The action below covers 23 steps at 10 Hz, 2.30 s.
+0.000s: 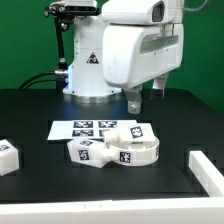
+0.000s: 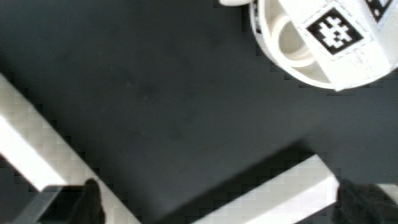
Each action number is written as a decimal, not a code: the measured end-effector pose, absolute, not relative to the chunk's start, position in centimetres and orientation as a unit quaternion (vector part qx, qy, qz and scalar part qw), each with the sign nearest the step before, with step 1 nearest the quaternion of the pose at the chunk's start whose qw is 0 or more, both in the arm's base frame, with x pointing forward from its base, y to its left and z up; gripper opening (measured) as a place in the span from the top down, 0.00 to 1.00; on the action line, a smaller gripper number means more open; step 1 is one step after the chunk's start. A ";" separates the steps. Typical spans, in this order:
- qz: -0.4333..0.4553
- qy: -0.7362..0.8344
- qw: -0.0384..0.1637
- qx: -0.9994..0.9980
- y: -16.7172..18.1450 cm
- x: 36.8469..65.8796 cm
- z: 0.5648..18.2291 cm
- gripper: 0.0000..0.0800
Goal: Assemble stool
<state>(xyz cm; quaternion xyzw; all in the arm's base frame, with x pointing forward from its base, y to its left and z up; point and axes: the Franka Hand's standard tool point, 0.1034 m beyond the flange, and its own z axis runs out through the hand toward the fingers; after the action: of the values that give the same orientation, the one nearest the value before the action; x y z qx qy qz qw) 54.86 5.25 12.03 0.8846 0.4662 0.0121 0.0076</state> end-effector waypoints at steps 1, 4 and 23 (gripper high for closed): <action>0.005 0.465 0.005 0.885 5.2 55.0 12.0 0.19; 0.005 0.464 0.005 0.886 5.0 54.9 11.8 0.19; -0.045 0.479 -0.032 0.876 -4.8 46.8 1.8 0.37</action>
Offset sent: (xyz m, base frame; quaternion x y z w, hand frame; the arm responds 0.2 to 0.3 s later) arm 0.0000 0.0000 0.0000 0.0000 0.0000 0.0000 1.0000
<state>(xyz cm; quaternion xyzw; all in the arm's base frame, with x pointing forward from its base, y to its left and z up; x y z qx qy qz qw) 46.77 -4.79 1.77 0.8759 0.4794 -0.0452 -0.0317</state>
